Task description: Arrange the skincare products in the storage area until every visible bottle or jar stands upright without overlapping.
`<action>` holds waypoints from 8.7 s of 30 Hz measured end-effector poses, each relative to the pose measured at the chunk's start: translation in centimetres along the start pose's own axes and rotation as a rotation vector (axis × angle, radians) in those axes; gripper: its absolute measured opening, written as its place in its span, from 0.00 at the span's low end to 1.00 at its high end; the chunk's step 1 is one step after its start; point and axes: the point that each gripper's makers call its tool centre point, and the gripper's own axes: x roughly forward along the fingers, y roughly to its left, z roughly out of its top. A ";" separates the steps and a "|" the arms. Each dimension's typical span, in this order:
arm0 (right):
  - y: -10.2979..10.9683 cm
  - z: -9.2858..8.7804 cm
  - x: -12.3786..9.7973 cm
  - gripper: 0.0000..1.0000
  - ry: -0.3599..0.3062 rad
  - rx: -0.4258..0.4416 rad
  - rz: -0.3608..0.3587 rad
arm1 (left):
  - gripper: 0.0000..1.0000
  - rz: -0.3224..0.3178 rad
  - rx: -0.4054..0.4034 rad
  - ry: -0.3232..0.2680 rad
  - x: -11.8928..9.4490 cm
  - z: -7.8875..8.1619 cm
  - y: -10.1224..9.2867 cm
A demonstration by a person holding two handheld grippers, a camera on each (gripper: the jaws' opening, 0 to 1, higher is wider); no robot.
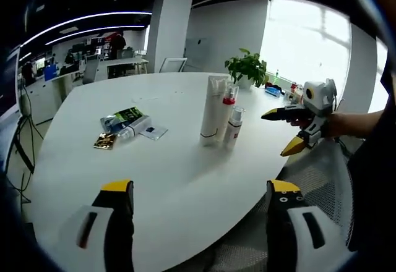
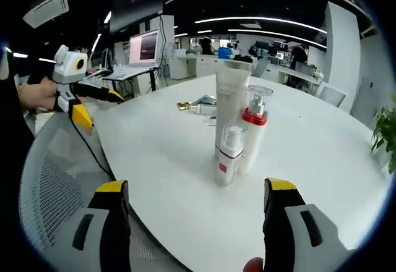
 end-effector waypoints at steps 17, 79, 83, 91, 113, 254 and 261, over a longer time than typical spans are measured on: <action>-1.4 0.3 -0.5 0.99 -0.026 0.054 -0.115 | 0.95 0.012 -0.005 0.036 0.0 -0.7 1.1; -2.1 -2.3 0.2 0.98 0.090 0.039 -0.133 | 0.73 -0.040 0.087 0.213 14.6 4.1 14.0; -2.1 -2.3 0.2 0.98 0.092 0.040 -0.134 | 0.71 -0.048 0.103 0.233 15.4 4.3 13.9; -2.0 -2.3 0.2 0.97 0.100 0.050 -0.133 | 0.66 -0.057 0.135 0.268 17.6 4.6 16.0; -1.8 -2.6 0.3 0.95 0.121 0.064 -0.128 | 0.42 -0.046 0.184 0.360 21.6 4.1 18.5; 7.5 9.4 7.0 0.28 -0.091 -0.733 0.046 | 0.17 -0.375 0.064 0.521 3.7 5.0 -4.6; 8.3 8.9 6.9 0.23 -0.098 -0.705 0.075 | 0.17 -0.417 0.089 0.458 3.3 6.2 -4.7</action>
